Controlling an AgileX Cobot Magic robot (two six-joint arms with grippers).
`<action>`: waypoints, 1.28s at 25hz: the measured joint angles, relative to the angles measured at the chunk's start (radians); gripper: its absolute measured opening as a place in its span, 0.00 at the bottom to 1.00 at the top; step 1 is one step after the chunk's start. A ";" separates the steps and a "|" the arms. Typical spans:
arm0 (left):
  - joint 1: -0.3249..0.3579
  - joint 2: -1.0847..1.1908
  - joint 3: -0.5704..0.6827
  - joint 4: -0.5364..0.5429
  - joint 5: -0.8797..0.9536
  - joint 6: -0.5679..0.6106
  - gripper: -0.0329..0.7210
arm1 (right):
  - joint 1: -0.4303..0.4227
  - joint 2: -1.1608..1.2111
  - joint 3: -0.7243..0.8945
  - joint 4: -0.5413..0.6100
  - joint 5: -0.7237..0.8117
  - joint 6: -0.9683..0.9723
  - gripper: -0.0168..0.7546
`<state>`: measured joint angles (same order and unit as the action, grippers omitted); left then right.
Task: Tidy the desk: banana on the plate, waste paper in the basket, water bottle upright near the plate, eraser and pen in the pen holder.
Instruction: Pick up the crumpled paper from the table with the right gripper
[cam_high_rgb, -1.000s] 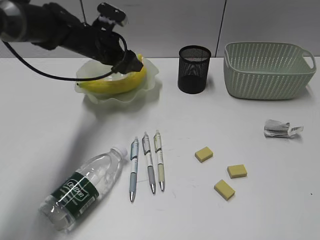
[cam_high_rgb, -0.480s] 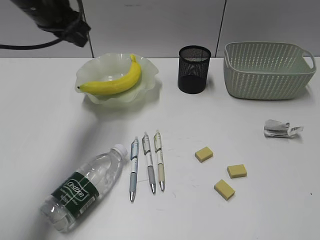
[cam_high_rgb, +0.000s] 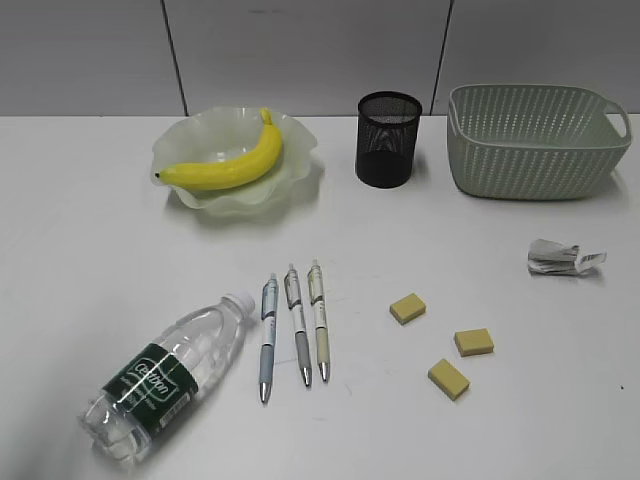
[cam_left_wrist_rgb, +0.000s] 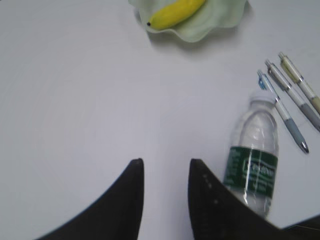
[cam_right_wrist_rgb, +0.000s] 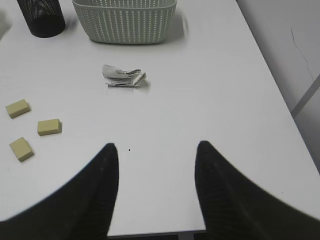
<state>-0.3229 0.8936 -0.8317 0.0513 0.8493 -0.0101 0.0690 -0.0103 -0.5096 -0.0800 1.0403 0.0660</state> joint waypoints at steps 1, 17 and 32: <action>0.000 -0.119 0.054 -0.005 0.030 -0.002 0.35 | 0.000 0.000 0.000 0.000 0.000 0.000 0.54; 0.010 -0.899 0.293 -0.045 0.213 -0.013 0.58 | 0.000 0.181 -0.023 0.130 -0.082 -0.135 0.54; 0.140 -0.900 0.294 -0.051 0.211 -0.014 0.45 | 0.000 1.529 -0.369 0.172 -0.494 -0.260 0.71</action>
<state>-0.1828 -0.0060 -0.5375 0.0000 1.0608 -0.0241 0.0686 1.5183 -0.8783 0.0923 0.5459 -0.1935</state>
